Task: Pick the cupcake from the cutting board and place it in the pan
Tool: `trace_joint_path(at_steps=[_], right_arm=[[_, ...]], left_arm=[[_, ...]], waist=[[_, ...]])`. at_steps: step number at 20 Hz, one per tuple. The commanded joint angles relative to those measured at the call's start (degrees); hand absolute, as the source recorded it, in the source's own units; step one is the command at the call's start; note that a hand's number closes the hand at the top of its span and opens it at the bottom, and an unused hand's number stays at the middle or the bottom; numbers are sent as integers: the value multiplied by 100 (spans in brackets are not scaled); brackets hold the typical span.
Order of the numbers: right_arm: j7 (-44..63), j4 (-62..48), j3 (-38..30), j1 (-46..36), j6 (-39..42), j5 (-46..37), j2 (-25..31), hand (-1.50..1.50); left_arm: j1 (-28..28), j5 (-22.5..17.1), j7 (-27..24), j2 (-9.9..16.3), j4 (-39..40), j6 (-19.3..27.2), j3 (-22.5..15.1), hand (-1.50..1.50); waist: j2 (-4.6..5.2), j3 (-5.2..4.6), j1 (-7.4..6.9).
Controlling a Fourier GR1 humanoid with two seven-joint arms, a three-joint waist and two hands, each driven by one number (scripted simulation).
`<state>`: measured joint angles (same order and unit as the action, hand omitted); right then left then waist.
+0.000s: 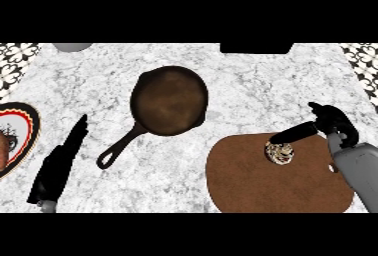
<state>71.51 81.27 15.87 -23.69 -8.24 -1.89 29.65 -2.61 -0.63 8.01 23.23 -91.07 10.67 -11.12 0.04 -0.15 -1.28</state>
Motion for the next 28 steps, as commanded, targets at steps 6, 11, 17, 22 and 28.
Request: trace_joint_path(at_steps=[6,11,17,22,28], right_arm=[[1371,-918,242,-662,239,239,-269,-150],[1371,-1117,443,-533,119,176,-413,-150],[1370,-1459,470,-726,268,336,-503,-150],[1231,-1773,429,-752,176,255,-628,-150],[776,-2063,476,-438,24,81,-820,-150]], left_arm=[[-195,-30,31,34,-178,-78,95,0],[-80,9,23,-20,-29,-29,197,0],[-150,196,-52,-237,17,71,30,0],[-35,367,-18,-404,99,175,-48,0],[-147,283,-123,-254,33,-47,128,0]], waist=[[-28,-2,30],[-33,0,109],[-27,-2,104],[1,8,94],[1,11,88]])
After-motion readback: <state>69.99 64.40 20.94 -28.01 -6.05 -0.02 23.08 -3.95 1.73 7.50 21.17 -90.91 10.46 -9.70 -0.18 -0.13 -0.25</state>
